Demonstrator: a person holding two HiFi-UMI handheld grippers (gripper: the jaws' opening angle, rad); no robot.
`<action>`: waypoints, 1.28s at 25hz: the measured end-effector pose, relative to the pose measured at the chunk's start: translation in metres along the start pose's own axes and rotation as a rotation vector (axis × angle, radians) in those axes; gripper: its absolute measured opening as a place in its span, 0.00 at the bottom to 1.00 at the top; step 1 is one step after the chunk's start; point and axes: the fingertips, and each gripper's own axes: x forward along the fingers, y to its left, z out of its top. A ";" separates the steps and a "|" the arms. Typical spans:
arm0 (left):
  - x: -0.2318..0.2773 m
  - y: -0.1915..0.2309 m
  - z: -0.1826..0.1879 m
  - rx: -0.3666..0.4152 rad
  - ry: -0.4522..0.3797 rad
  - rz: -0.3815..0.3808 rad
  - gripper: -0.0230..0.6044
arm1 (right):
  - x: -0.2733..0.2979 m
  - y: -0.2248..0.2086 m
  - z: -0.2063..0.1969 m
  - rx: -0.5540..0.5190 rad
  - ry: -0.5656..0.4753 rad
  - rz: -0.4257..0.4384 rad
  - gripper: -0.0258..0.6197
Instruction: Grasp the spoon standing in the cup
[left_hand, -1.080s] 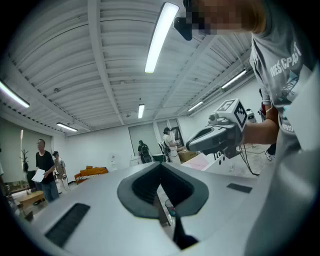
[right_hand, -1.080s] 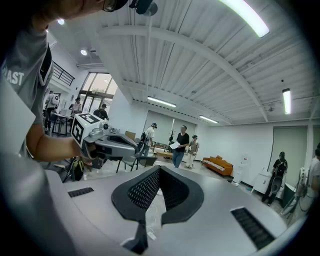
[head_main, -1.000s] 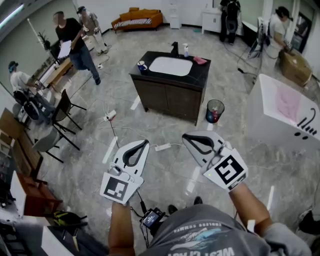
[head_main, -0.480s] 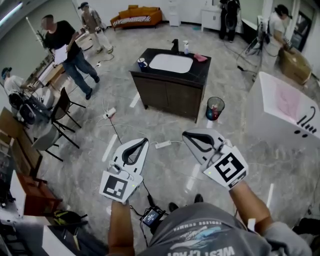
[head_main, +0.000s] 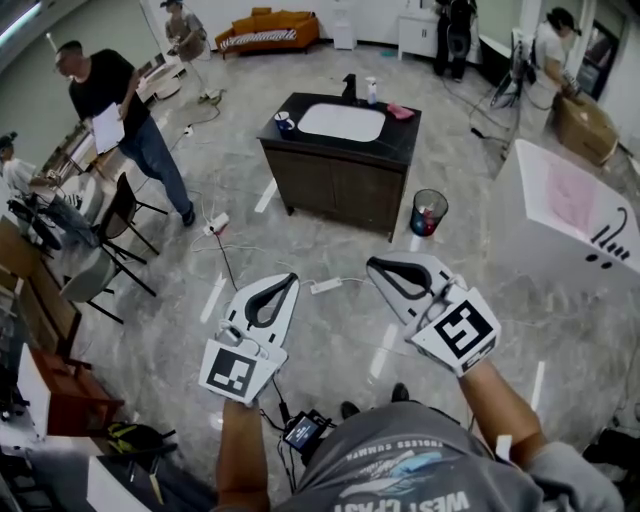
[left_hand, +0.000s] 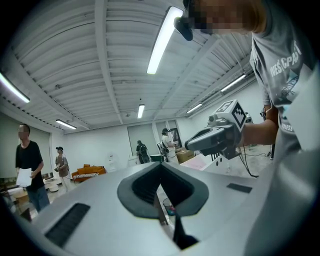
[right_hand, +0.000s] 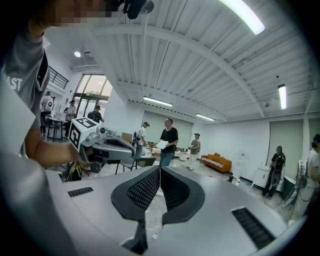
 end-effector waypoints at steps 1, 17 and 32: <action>-0.002 0.002 -0.001 -0.001 -0.003 -0.003 0.04 | 0.002 0.001 0.000 -0.001 0.000 -0.006 0.09; 0.004 0.043 -0.022 -0.019 0.020 -0.020 0.04 | 0.045 -0.009 -0.005 0.020 0.006 -0.022 0.09; 0.137 0.123 -0.032 0.013 0.087 0.057 0.04 | 0.123 -0.149 -0.027 0.050 -0.044 0.085 0.09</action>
